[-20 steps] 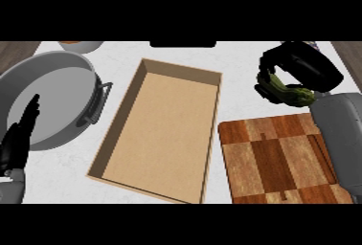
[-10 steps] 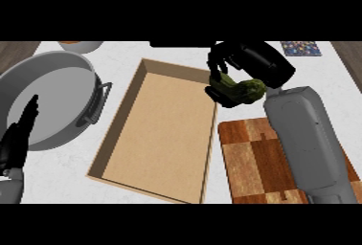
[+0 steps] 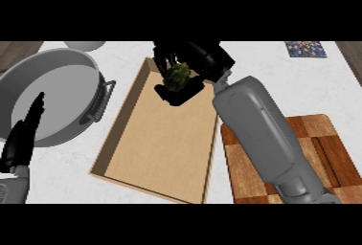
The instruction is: Pick the squash from the cutting board and place it in the cardboard box
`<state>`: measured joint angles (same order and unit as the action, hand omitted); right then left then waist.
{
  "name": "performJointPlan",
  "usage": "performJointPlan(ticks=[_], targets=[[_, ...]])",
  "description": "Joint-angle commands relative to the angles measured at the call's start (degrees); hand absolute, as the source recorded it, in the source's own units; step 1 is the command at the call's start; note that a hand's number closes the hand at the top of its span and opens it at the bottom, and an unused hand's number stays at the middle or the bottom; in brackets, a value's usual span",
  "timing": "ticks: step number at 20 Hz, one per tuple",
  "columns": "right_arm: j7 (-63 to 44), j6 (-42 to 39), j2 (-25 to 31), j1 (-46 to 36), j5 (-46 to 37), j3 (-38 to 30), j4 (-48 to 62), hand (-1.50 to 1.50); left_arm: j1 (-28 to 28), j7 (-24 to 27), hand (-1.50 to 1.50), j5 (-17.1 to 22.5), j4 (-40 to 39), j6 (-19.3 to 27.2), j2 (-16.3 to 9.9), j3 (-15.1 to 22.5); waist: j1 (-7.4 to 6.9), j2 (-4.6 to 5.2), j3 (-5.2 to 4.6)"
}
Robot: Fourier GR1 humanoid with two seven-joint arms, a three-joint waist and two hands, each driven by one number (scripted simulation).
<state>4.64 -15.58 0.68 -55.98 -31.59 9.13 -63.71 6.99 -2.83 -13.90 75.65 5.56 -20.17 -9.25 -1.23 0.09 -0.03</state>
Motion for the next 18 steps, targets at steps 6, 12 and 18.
performJointPlan(ticks=[6, 12, 18], targets=[[-2.3, 16.9, -0.7, -9.7, 11.5, 15.1, 18.4, 1.50, 3.9, -4.3, 0.00, -1.4, 1.4, 0.0, 1.1, 1.3, -1.37, 0.31, 0.00], [-6.9, 21.2, -0.7, -13.1, 19.4, 21.5, 27.8, -1.50, 4.7, -1.6, 0.00, -1.8, -0.2, -0.1, 2.3, 2.5, -4.14, 1.06, -0.08], [-4.0, 24.3, -0.7, -10.4, 28.0, 27.2, 29.6, -1.50, 4.2, -0.6, 0.00, -0.6, -1.4, -1.9, 1.5, 1.6, -4.95, 1.26, -0.06]])
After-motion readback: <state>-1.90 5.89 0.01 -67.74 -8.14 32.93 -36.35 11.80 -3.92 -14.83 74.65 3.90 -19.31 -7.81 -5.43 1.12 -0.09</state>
